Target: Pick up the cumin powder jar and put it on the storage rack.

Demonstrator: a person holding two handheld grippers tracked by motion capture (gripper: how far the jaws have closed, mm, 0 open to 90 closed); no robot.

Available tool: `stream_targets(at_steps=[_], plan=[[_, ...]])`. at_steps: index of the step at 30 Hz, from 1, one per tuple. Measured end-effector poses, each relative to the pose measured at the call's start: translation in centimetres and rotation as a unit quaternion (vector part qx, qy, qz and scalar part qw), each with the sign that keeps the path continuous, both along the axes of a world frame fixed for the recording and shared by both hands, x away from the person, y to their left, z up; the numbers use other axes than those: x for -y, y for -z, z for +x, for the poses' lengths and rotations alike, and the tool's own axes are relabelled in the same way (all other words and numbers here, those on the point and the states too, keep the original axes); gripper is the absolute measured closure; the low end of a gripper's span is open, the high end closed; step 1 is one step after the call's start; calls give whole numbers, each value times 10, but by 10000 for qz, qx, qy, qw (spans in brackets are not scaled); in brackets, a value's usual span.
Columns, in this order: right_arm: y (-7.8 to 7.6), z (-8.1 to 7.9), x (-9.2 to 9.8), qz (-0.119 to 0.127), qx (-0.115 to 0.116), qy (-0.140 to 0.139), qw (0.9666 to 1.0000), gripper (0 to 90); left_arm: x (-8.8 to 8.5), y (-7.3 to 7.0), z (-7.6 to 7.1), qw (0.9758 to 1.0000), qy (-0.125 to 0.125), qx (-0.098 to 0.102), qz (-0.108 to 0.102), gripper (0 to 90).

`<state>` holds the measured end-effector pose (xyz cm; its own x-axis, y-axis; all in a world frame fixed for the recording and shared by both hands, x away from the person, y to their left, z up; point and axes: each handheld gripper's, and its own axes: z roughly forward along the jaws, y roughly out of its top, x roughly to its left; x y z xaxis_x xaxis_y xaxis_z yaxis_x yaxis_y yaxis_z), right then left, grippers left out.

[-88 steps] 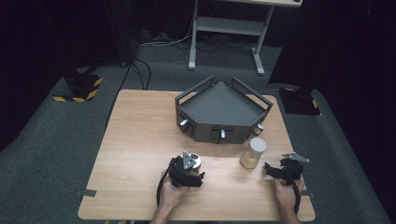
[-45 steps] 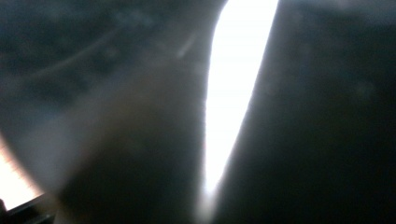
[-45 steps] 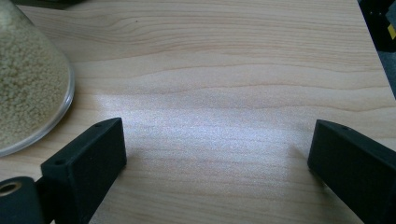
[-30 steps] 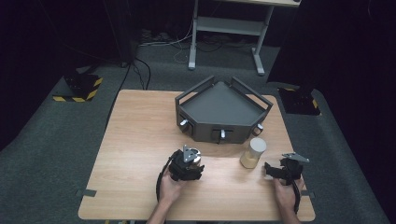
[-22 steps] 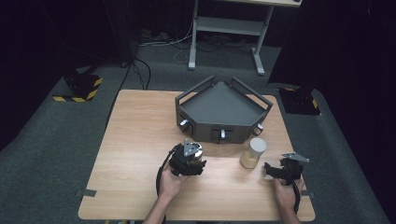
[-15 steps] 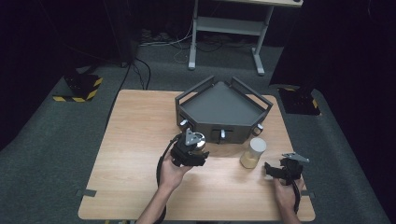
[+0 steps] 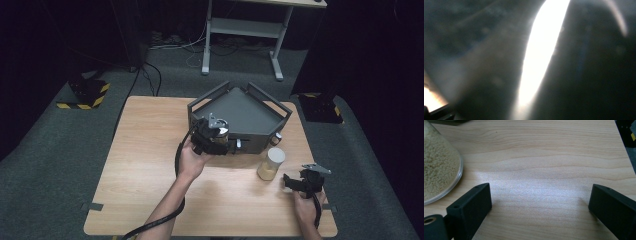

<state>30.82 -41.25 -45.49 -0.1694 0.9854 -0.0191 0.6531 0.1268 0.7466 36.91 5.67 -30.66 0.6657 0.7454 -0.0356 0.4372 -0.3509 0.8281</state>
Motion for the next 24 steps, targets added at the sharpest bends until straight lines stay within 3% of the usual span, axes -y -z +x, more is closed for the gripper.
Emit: stream_targets(at_steps=[9, 10, 11, 12, 13, 14, 15, 21, 22, 24], plan=[[0, 0, 0, -2, 2, -1, 10000, 39, 18, -12, 23, 10000, -86, 31, -35, 318], [0, 0, 0, -5, 3, -3, 10000, 40, 34, 15, 11, 9890, -788, 82, -1250, 318], [0, 0, 0, -4, 4, -3, 10000, 40, 45, 22, 12, 9794, -1107, 57, -1689, 318], [0, 0, 0, -7, 5, -4, 10000, 41, 46, 21, 15, 9797, -1127, 38, -1660, 318], [0, 0, 0, -15, 10, -7, 10000, 42, 51, 22, 15, 9737, -1288, -41, -1878, 318], [0, 0, 0, -15, 10, -7, 10000, 43, 64, 30, 12, 9593, -1657, 89, -2286, 318], [0, 0, 0, -17, 12, -12, 10000, 43, 28, -15, 42, 9996, -270, -43, -52, 318], [0, 0, 0, -12, 11, -9, 10000, 43, 35, -15, 55, 9987, -508, -48, -76, 318], [0, 0, 0, -13, 10, -10, 10000, 43, 37, -19, 60, 9988, -464, -70, 142, 318], [0, 0, 0, -10, 11, -9, 10000, 43, 41, -16, 66, 9982, -558, -95, 192, 318]])
